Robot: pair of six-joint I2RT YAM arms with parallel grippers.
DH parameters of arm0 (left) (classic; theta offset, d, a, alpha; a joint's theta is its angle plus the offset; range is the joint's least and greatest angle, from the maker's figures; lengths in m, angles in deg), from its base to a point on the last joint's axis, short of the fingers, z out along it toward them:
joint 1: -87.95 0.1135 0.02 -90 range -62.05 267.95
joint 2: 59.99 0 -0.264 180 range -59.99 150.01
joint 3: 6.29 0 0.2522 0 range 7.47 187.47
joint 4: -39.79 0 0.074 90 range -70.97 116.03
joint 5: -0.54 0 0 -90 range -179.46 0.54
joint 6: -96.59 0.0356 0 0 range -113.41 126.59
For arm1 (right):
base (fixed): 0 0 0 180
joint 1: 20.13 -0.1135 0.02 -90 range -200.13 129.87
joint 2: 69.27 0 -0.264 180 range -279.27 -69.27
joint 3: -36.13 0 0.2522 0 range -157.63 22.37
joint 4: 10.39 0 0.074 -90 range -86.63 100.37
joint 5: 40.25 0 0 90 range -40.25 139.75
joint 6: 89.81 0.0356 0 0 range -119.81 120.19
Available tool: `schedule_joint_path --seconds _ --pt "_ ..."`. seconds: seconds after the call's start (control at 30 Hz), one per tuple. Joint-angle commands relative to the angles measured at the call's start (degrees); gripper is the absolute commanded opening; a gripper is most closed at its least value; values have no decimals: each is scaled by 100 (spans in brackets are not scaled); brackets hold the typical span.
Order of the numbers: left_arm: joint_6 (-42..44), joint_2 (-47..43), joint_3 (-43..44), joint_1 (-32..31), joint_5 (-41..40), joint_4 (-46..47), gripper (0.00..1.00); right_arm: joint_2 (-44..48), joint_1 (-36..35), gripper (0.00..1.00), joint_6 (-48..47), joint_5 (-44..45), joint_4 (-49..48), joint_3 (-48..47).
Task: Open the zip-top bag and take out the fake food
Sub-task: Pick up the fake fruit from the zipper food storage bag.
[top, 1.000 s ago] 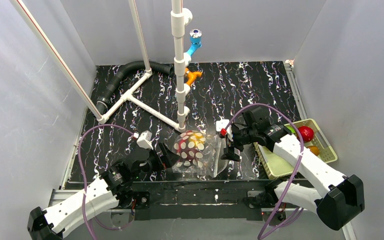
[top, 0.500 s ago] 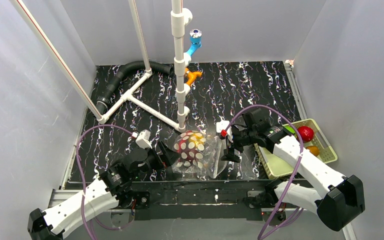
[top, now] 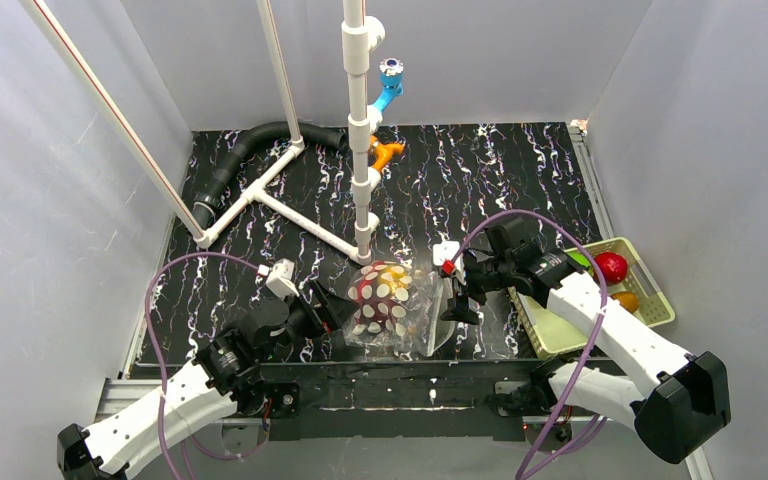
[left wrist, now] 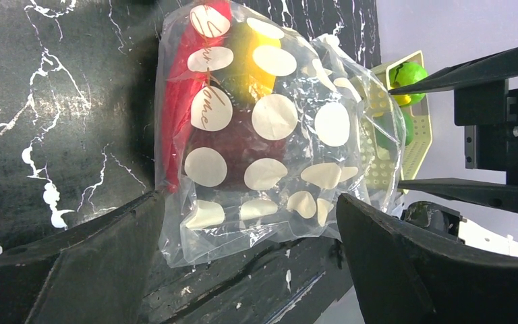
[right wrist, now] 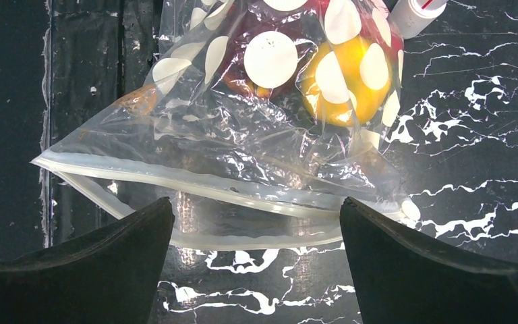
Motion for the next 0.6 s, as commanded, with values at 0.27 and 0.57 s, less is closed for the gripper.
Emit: schedule_joint_path --seconds 0.27,0.57 --pt "175 -161 -98 34 -85 385 98 109 -19 98 -14 -462 -99 138" --pt "295 -79 -87 34 -123 455 98 90 -21 98 -53 -765 -43 179"
